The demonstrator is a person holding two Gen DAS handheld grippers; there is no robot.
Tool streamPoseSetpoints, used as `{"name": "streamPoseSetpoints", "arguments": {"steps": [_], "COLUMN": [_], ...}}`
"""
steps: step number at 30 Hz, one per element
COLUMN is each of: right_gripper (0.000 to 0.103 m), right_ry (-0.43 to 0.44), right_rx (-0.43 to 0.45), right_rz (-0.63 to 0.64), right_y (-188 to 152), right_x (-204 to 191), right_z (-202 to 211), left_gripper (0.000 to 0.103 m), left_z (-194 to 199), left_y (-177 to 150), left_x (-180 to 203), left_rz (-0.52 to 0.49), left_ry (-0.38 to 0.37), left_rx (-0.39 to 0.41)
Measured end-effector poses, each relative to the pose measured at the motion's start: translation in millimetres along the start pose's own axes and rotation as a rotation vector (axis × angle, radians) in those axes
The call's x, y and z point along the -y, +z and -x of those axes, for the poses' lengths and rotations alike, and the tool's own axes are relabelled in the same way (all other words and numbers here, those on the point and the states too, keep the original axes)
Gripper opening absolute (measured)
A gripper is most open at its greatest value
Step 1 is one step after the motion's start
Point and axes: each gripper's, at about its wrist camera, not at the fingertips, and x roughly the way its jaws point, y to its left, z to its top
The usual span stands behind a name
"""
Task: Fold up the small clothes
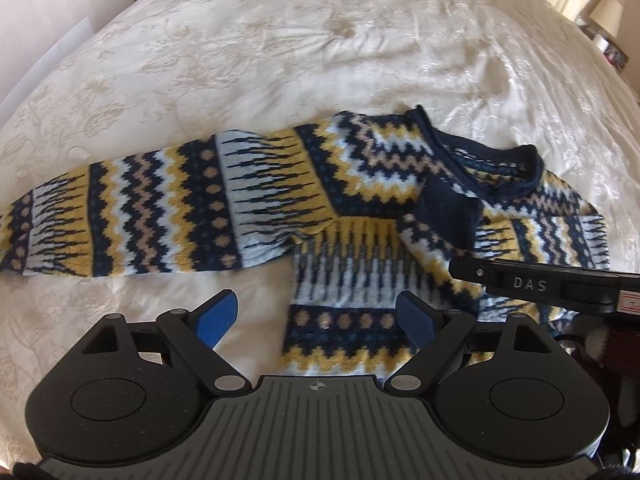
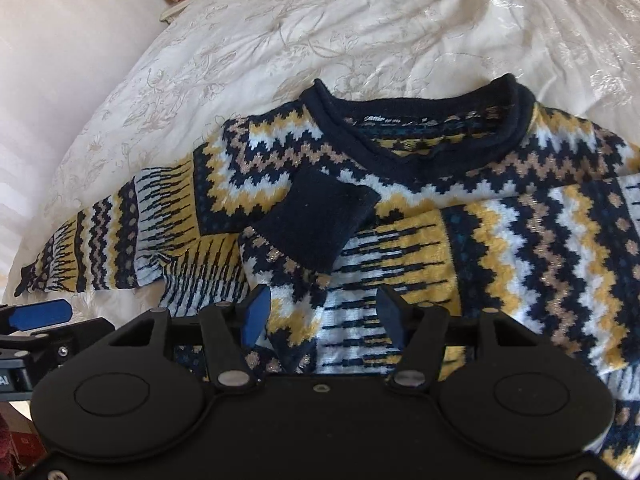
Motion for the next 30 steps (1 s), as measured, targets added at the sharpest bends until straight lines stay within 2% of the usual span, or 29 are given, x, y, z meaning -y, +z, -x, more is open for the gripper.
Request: {"name": "streamPoseSetpoints", "arguments": {"steps": [4,8,10,15,16,17,19,24,30], "right_gripper": [0.065,0.065,0.065,0.064,0.064,0.064,0.064,0.064,0.064], "right_ry": [0.091,0.207,0.224,0.181,0.165,0.147,0.106,0.03,-0.013], "right_rx": [-0.009,-0.001,0.004,0.008,0.008,0.006,0.001,0.006,0.008], "right_rz": [0.061,0.221,0.274,0.234,0.22,0.206,0.186,0.13,0.066], "right_y": [-2,-15,-24,-43,-47,-51,-58,-73,-83], "right_x": [-25,-62,-72,-59,-53,-46,-32,4,30], "right_z": [-13,-3,5,25,29,33,41,65,81], "left_gripper": [0.086,0.086,0.086,0.086,0.083,0.073,0.064,0.052,0.052], "left_z": [4,7,5,-6,-10,-14,-25,-47,-65], "left_y": [-2,0,1,-2,-3,-6,-11,-23,-30], "left_x": [-22,-39,-42,-28,-23,-18,-7,19,26], "left_rz": [0.043,0.096,0.104,0.074,0.064,0.049,0.014,-0.04,0.067], "left_ry": [0.042,0.063,0.058,0.005,-0.006,-0.017,-0.032,-0.109,-0.207], "left_rx": [-0.003,0.007,0.001,-0.002,-0.005,-0.011,-0.039,-0.084,-0.112]}}
